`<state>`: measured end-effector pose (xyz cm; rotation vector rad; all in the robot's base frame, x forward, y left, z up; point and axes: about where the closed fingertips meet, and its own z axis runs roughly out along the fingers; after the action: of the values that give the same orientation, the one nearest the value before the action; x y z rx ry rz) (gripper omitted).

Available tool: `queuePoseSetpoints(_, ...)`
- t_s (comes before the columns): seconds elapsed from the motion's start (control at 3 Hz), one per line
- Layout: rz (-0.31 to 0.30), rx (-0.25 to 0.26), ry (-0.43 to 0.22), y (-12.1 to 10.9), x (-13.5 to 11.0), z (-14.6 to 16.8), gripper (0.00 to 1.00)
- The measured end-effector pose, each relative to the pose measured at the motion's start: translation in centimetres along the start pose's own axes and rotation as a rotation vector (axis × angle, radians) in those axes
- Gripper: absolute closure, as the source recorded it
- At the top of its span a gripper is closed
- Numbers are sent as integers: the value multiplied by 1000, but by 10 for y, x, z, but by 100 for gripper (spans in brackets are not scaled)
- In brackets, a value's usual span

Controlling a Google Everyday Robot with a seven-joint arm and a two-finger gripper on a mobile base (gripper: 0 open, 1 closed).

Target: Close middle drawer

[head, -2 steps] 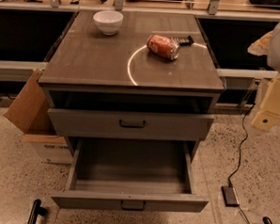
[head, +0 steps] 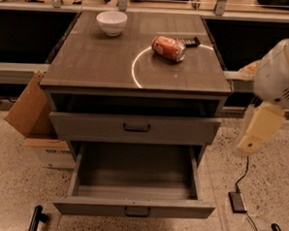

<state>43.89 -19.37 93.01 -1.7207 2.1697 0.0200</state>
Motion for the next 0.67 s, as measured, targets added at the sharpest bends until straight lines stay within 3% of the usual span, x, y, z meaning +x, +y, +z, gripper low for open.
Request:
queuePoseSetpoints(0.33, 3, -110, -116, 33, -15, 66, 0)
queuePoseSetpoints(0.67, 3, -109, -115, 33, -15, 65, 0)
